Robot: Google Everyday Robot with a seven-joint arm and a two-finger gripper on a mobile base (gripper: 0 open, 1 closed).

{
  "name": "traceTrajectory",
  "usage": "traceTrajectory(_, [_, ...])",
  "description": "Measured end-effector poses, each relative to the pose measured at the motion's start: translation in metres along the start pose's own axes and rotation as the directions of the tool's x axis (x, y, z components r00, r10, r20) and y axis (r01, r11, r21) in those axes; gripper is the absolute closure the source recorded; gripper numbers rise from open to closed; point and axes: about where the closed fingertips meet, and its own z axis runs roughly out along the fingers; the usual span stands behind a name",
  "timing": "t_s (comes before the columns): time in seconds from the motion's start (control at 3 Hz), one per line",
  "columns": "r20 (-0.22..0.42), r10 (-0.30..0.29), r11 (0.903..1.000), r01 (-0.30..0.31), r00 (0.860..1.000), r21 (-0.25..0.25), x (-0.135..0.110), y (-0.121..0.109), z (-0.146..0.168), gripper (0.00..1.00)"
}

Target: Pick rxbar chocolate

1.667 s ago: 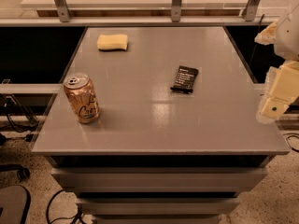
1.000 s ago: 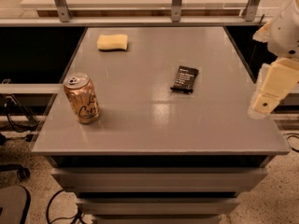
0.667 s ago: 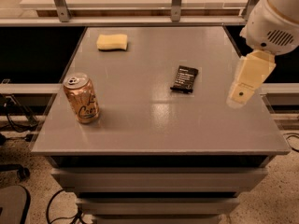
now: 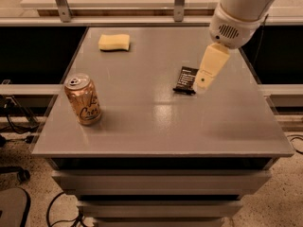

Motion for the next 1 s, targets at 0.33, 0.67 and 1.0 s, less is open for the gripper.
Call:
traceTrajectory(0.33, [-0.049,0.121,0.9924,-0.122,0.991,-0.014,-0.016,-0.011,0.028,0.0])
traceTrajectory(0.67, [-0.098,0.257,0.9651,-0.26,0.961,-0.026,-0.022,-0.016,0.054,0.0])
traceTrajectory(1.0, [-0.113,0.359,0.9287,-0.367,0.926,-0.054,-0.029,-0.017,0.077,0.0])
